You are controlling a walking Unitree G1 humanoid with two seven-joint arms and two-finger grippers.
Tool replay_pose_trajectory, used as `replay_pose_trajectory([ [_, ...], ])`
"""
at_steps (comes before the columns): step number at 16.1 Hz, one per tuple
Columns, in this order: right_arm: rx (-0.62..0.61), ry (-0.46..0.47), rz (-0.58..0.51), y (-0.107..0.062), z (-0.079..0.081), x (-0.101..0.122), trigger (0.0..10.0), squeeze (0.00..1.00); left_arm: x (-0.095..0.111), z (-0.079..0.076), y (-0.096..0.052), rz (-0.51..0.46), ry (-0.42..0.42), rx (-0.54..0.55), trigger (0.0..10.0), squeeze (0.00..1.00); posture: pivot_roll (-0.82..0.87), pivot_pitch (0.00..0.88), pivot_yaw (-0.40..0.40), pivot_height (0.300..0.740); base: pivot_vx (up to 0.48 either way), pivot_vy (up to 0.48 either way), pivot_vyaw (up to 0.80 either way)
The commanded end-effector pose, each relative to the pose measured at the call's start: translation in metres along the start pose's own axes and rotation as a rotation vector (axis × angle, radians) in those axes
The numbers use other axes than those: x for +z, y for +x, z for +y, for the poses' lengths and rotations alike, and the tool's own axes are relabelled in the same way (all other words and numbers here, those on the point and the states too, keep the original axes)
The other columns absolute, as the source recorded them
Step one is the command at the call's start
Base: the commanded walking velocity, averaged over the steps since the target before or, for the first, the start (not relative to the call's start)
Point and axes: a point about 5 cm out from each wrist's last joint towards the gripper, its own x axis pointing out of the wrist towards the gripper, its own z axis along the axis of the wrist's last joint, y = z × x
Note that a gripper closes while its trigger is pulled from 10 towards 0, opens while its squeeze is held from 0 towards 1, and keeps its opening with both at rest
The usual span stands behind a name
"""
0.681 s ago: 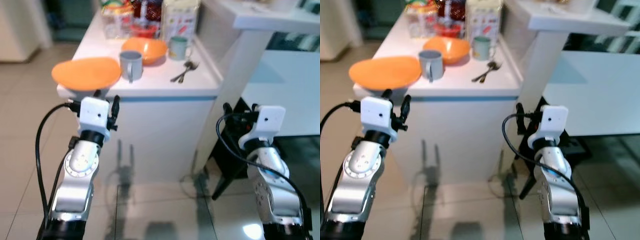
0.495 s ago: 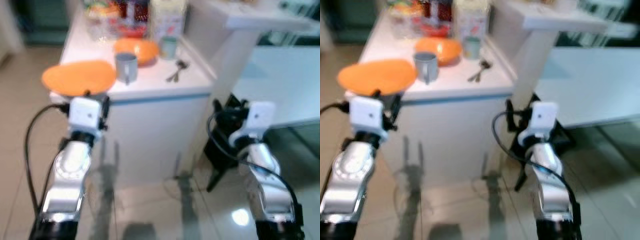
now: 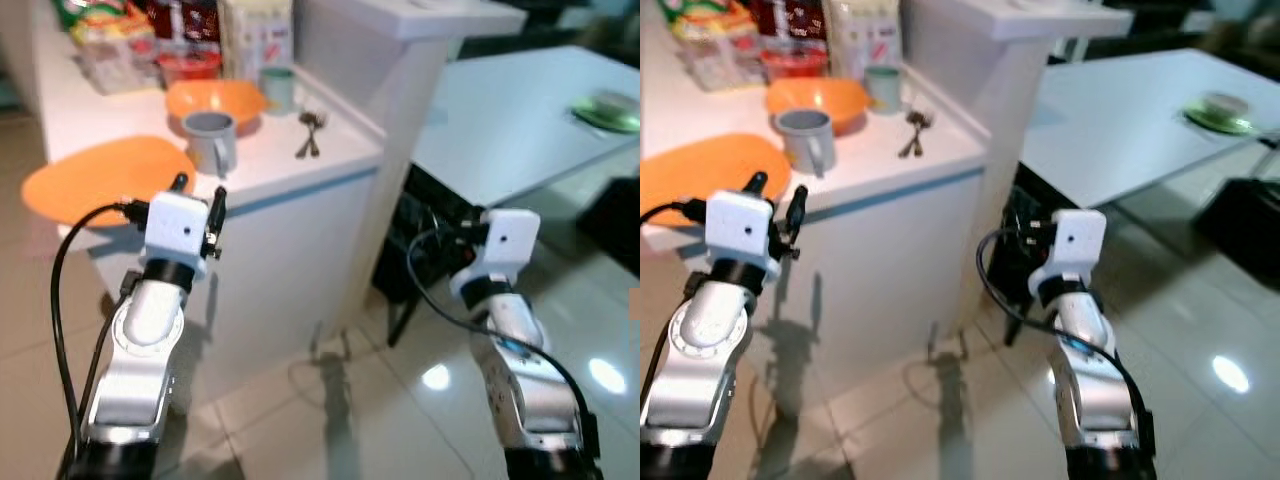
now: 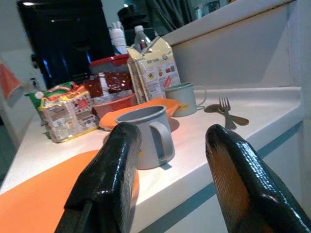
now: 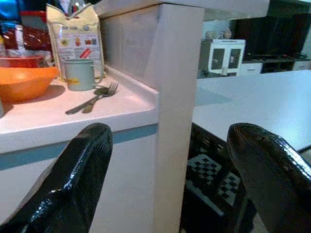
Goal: Setting the table
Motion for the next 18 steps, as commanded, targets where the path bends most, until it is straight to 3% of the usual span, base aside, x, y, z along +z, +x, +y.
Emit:
replay_pose_trajectory([
  [1,0.023,-0.015,0.027,0.002,-0.004,0.002,10.0,0.00,0.000,-0.008,-0.003,0.010,-0.030,-0.006,10.0,0.00,0.03,0.000,-0.064,0.740,0.000,-0.480,0.00],
  [5,0.085,-0.036,0.080,0.002,0.002,-0.002,10.0,0.00,0.002,-0.003,0.000,0.022,-0.076,0.012,10.0,0.00,0.04,0.000,-0.070,0.740,0.000,-0.079,0.00],
  [8,0.095,-0.042,0.074,0.005,0.004,0.001,10.0,0.00,0.009,-0.010,0.004,-0.010,-0.102,-0.014,10.0,0.00,0.04,0.000,-0.075,0.740,0.000,0.000,0.00],
  [15,0.109,-0.110,0.072,0.006,0.004,0.002,10.0,0.00,0.011,-0.014,0.011,0.004,-0.114,-0.023,10.0,0.00,0.04,0.000,-0.068,0.740,0.339,0.000,0.00],
  [18,0.102,-0.111,0.076,0.006,0.003,0.001,10.0,0.00,0.011,-0.014,0.011,0.008,-0.108,-0.026,10.0,0.00,0.04,0.000,-0.068,0.740,0.364,0.000,0.71],
])
